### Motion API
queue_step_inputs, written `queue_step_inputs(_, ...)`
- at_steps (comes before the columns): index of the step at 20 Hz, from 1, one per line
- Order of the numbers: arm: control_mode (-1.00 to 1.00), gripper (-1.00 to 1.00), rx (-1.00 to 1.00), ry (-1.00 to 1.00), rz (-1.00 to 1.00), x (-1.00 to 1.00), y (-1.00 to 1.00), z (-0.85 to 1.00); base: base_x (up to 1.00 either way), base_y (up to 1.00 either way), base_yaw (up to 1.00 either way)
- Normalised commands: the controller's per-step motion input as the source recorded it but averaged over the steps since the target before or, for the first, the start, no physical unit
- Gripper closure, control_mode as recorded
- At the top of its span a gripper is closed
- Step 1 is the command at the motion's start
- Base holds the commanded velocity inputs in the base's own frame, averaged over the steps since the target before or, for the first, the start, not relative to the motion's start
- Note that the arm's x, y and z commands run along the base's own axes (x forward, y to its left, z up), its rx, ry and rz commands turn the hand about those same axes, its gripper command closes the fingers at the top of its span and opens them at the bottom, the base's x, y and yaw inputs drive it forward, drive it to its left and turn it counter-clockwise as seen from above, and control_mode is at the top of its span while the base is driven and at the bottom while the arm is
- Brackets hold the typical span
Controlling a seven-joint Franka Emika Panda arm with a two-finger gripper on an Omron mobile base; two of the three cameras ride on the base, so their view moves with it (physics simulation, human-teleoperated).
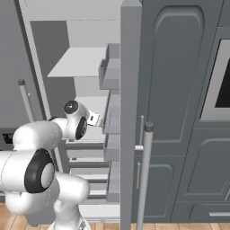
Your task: Pick the tangerine and apple from the fridge and place them inside the tupperware on the counter.
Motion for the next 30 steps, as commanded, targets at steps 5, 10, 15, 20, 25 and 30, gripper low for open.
queue_step_inputs(5, -1.0, -1.0, 0.06, 0.01, 0.0, 0.31, 0.0, -0.2, 0.0, 0.0, 0.0)
queue_step_inputs(10, -1.0, -1.0, 0.01, 0.01, -0.01, 0.29, 0.0, -0.24, 0.0, 0.0, 0.0)
queue_step_inputs(15, -1.0, -1.0, 0.0, 0.02, -0.03, 0.3, -0.05, -0.22, 0.0, 0.0, 0.0)
queue_step_inputs(20, -1.0, -1.0, 0.0, 0.01, -0.04, 0.36, -0.03, -0.18, 0.0, 0.0, 0.0)
queue_step_inputs(25, -1.0, -1.0, 0.0, 0.02, -0.04, 0.4, -0.01, -0.21, 0.0, 0.0, 0.0)
queue_step_inputs(30, -1.0, -1.0, 0.0, 0.04, -0.03, 0.37, -0.04, -0.25, 0.0, 0.0, 0.0)
